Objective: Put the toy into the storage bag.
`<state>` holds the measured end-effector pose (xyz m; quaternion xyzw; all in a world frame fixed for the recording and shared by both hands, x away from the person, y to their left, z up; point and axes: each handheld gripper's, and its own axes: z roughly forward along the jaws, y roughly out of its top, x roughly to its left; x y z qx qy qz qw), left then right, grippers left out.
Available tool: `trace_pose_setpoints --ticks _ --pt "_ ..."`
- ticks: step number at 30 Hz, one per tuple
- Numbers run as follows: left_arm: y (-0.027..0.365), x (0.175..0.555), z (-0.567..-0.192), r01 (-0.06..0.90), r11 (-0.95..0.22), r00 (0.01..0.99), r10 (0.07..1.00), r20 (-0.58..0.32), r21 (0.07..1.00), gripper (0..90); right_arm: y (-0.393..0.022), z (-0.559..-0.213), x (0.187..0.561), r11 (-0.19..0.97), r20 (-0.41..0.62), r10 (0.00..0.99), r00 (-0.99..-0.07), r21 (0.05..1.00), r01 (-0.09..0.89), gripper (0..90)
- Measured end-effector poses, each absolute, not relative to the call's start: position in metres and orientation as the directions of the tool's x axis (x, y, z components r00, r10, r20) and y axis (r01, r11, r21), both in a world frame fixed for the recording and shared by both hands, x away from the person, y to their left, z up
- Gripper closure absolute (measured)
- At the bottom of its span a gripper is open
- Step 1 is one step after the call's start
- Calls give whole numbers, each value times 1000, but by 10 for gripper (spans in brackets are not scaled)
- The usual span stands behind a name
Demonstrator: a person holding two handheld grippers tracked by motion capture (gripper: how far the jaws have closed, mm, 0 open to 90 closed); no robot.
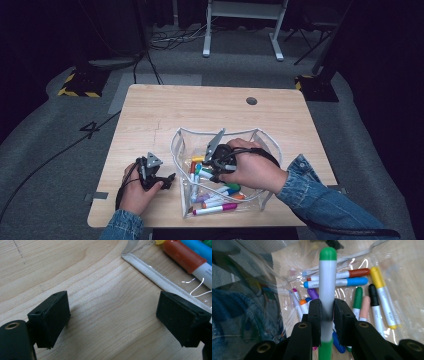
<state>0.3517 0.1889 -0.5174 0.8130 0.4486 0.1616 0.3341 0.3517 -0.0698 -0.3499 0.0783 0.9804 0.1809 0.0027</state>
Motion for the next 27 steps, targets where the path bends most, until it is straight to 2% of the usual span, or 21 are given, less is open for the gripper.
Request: trace_pose_setpoints --ticks 4,7,9,13,21,27 --pt "189 352 -517 621 -375 546 837 -38 688 121 -63 -364 349 935 51 129 -990 326 139 764" --pt "189 352 -517 621 -375 546 837 -37 688 121 -61 -371 347 925 93 132 -987 346 157 612" --pt "189 352 -517 621 -375 546 837 -37 688 121 -62 -371 345 927 83 128 -988 345 149 570" --pt "189 352 -517 621 -374 546 837 -38 688 121 -67 -361 345 895 73 157 -985 411 174 456" --pt "189 352 -517 622 -374 545 837 -37 688 120 -87 -324 348 829 28 181 -983 534 167 448" --pt "189 352 -517 621 -375 545 838 -35 688 121 -113 -295 359 785 -17 270 -963 583 210 455"
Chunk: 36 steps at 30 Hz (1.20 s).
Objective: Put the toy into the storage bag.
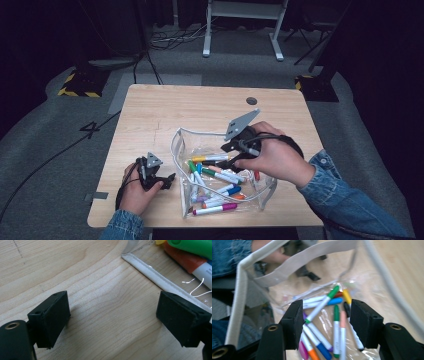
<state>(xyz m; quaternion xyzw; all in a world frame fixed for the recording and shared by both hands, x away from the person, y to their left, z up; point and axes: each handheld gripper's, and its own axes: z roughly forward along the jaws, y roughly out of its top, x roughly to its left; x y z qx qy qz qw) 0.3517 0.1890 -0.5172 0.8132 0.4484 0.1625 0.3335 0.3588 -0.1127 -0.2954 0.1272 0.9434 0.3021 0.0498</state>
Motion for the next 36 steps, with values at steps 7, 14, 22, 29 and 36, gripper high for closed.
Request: trace_pose_setpoints --ticks 7,14,22,29,36 --pt "189 352 -517 621 -375 546 837 -37 688 121 -155 -275 381 740 -54 402 -914 607 289 473" --pt "189 352 -517 621 -374 545 837 -37 688 120 -195 -275 405 690 -51 525 -850 610 390 481" --pt "189 352 -517 621 -375 545 837 -37 688 121 -235 -290 433 626 -52 651 -758 602 496 499" --pt "189 352 -517 621 -374 545 837 -37 688 121 -251 -327 454 610 -25 696 -717 548 573 483" --pt "189 352 -517 621 -374 546 837 -37 688 121 -251 -376 461 614 20 699 -715 496 614 461"
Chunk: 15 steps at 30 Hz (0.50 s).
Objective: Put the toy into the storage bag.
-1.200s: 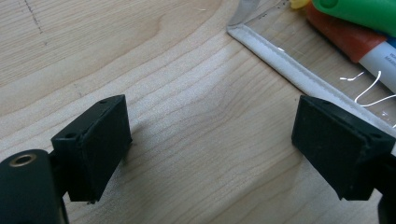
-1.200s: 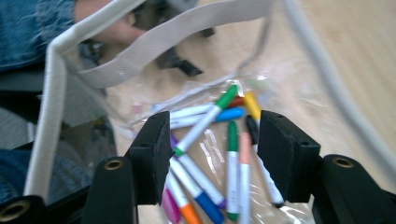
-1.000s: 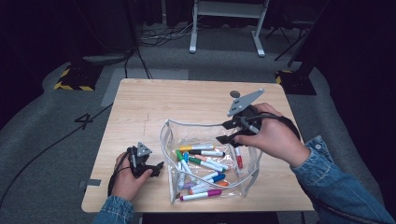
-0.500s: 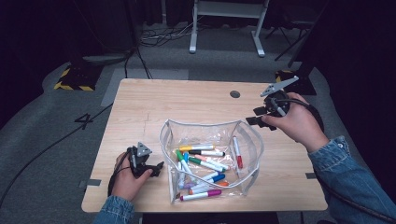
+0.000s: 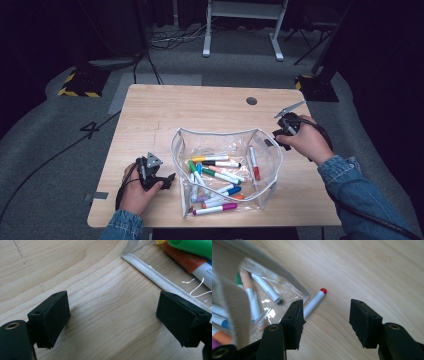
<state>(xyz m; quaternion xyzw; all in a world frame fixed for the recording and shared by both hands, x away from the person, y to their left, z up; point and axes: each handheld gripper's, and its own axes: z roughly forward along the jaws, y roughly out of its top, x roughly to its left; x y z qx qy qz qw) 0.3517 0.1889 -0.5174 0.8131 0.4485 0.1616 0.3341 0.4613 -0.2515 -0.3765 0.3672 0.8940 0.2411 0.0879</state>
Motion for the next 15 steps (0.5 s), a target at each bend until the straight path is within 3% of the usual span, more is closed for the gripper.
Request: trace_pose_setpoints --ticks 15 --pt "189 352 -517 621 -374 546 837 -38 688 120 -238 -450 464 650 118 650 -751 426 629 455"
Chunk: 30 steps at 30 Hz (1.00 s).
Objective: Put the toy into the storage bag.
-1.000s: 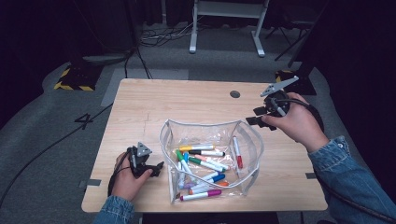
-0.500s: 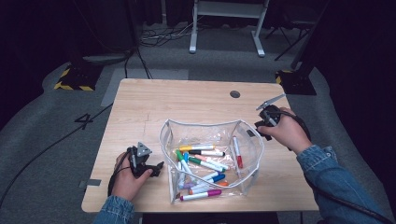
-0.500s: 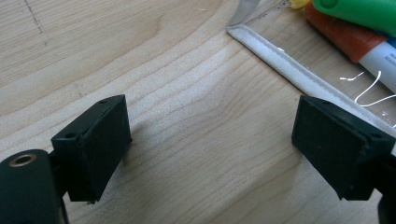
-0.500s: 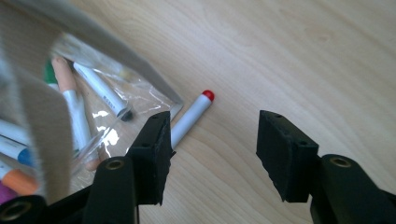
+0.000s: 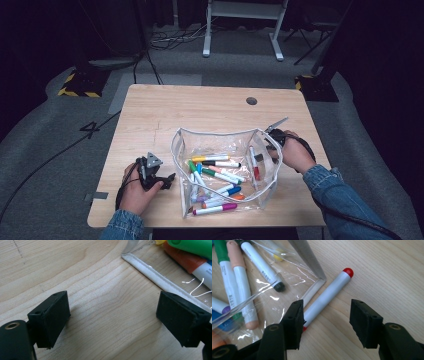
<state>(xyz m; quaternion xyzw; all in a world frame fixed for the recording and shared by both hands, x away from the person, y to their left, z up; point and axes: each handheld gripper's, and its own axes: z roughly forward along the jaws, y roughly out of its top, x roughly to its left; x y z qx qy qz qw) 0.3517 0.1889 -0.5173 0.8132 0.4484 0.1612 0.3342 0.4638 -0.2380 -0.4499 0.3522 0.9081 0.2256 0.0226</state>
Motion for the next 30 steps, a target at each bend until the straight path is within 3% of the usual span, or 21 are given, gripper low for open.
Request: trace_pose_setpoints --ticks 8,18,30 --pt "189 352 -517 622 -374 545 837 -38 688 121 -234 -474 465 627 152 656 -739 436 646 449" --pt "189 352 -517 621 -374 545 837 -37 689 121 -238 -476 461 659 62 685 -726 373 653 762" --pt "189 352 -517 621 -375 546 837 -36 688 120 -248 -471 459 616 92 723 -685 362 699 772"
